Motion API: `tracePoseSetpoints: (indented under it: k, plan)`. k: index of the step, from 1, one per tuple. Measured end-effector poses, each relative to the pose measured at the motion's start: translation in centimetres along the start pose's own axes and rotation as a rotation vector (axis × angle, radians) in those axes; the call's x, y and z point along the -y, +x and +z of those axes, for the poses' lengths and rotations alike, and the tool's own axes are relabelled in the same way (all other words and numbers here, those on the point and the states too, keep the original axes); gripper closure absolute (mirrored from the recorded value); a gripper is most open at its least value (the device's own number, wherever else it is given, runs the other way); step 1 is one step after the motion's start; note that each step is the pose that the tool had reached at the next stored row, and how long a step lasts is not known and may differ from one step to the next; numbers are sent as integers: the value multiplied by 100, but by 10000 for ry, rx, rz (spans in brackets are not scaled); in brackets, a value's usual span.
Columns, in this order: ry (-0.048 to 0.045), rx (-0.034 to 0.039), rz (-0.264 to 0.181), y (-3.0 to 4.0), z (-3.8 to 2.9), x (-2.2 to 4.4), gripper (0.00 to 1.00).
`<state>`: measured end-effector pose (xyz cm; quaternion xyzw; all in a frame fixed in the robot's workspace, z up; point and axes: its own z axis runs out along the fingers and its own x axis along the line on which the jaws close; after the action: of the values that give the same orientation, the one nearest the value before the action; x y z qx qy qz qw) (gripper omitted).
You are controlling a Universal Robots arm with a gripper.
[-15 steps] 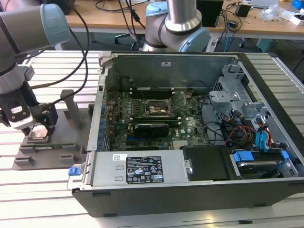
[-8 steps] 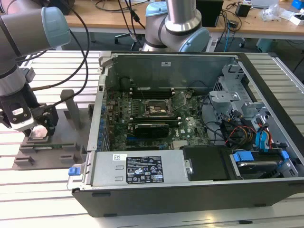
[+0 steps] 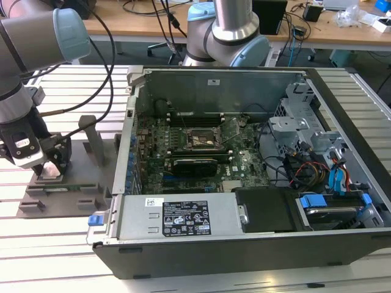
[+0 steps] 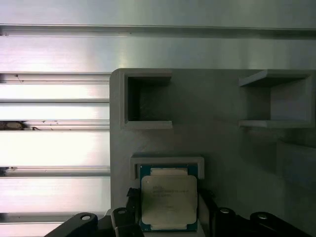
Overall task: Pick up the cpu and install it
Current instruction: 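Pick up the cpu and move it towards the insertion slot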
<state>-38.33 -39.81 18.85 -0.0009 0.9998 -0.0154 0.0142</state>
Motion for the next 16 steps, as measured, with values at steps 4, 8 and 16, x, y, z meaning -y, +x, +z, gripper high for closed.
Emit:
tracePoseSetpoints:
  k: [4, 8, 16]
  plan:
    - [-5, 3, -3, -2, 2, 1, 45]
    - [-8, 6, -2, 0, 2, 1, 45]
    - [-9, 3, 13, 73, -1, -4, 45]
